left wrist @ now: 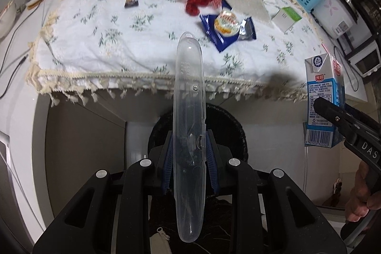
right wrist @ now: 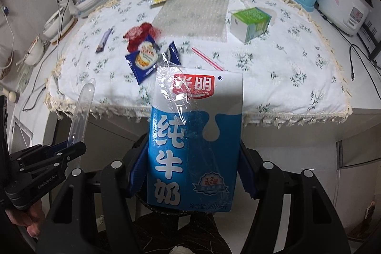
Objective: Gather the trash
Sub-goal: 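Carry the tube with the left tool while the right tool carries the carton toward the black bin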
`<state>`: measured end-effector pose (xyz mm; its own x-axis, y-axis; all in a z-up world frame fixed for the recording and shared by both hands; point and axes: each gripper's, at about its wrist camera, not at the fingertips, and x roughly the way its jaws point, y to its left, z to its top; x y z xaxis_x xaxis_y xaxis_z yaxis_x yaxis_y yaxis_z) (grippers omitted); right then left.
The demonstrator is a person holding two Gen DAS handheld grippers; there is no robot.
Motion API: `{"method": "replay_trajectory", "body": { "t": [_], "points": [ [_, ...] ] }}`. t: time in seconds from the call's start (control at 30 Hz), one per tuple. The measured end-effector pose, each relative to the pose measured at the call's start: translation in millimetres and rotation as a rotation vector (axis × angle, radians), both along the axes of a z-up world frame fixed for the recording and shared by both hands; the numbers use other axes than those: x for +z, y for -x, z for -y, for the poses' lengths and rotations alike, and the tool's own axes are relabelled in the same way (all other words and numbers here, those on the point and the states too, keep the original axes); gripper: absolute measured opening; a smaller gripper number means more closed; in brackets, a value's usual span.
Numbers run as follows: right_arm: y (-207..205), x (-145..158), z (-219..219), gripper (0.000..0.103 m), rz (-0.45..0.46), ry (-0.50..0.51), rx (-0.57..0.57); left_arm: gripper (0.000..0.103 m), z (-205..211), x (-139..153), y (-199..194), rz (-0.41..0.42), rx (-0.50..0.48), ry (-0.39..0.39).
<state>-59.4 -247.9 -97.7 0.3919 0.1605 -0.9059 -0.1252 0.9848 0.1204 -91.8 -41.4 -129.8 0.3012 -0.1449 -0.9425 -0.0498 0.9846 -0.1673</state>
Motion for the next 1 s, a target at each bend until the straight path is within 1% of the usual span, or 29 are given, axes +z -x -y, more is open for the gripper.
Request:
{"method": "replay_trajectory", "body": {
  "t": [0.17,0.3,0.43,0.6,0.73,0.83,1.0],
  "points": [
    [6.5,-25.4,-1.7,0.062,-0.039,0.019,0.022,0.025,1.1,-21.8,3.0,-0.037,0.004,-0.008],
    [10.0,-48.2,-4.9,0.062,-0.091,0.019,0.037,0.025,4.0,-35.2,3.1,-0.056,0.002,-0.016],
    [14.1,-63.3,-10.2,0.062,-0.102,0.037,0.053,0.025,8.4,-46.1,3.4,-0.061,-0.004,-0.024],
    [15.1,-83.4,-5.2,0.062,-0.119,0.049,0.042,0.025,14.8,-68.3,1.6,-0.086,-0.013,-0.020],
    [16.2,-93.2,5.4,0.062,-0.135,0.057,0.022,0.025,22.7,-87.3,-3.2,-0.108,-0.023,-0.023],
    [18.8,-97.9,13.7,0.062,-0.150,0.067,0.008,0.025,33.1,-103.7,-6.5,-0.123,-0.051,-0.030],
    [25.7,-103.8,31.0,0.062,-0.175,0.088,-0.026,0.025,56.3,-126.2,-12.0,-0.149,-0.104,-0.019]
  ]
}}
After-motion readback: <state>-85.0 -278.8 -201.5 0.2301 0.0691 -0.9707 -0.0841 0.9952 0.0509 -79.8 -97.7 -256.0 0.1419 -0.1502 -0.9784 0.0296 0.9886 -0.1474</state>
